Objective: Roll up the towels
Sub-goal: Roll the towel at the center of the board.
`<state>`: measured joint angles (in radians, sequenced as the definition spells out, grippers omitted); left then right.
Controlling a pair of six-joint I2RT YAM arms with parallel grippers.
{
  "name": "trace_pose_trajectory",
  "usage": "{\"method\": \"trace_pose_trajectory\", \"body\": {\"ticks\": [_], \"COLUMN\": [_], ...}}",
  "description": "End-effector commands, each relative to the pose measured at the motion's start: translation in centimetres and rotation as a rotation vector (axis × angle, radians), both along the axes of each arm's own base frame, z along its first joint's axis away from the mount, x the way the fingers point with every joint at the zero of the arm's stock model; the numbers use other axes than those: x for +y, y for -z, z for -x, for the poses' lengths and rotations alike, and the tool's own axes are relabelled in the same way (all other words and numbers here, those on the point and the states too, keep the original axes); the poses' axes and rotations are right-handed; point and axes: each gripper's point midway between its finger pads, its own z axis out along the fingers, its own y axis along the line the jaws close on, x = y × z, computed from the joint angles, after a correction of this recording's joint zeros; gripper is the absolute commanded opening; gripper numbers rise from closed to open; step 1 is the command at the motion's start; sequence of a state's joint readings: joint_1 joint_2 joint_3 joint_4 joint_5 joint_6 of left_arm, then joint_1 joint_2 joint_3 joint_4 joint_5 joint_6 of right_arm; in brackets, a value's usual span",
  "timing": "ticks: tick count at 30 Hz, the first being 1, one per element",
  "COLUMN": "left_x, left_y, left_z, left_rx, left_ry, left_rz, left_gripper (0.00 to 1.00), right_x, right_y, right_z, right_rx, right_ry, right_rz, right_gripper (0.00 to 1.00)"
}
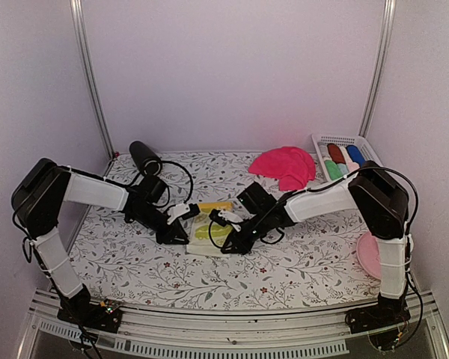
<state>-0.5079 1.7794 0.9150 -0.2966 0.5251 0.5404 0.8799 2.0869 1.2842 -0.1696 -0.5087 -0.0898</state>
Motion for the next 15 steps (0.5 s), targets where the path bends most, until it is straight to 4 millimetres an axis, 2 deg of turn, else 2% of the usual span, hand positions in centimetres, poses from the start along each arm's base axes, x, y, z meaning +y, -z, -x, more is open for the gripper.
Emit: {"method": "trace_pose_trajectory", "body": {"ticks": [1,9,11,15], "left_x": [-0.1,1.0,1.3,1.1], "left_y": [-1.3,-6.7,-7.6,-8.6], "left_z": [-1.4,-2.6,-2.4,-0.6], "left_rx": [-0.084,-0.402,-0.517,-0.687], "left_ry": [-0.037,-0.036,-0.001,0.13], "left_rz": [0.018,0.107,0.115,0.125], "left_gripper": [0.22,0.24,0.24,0.25], "right_x": [-0.5,-1.1,-1.1,-1.2], "right_y": [1.4,2.3,2.4,3.0], "right_z": [-0.7,-1.1,-1.0,-1.0], "right_rx": [0.042,0.126,0.138,0.178], "right_ry": [0.033,0.067,0.069,0.08], "right_rz": [0.047,0.056,0.057,0.07], "right_gripper": [0.04,0.04,0.04,0.03]}}
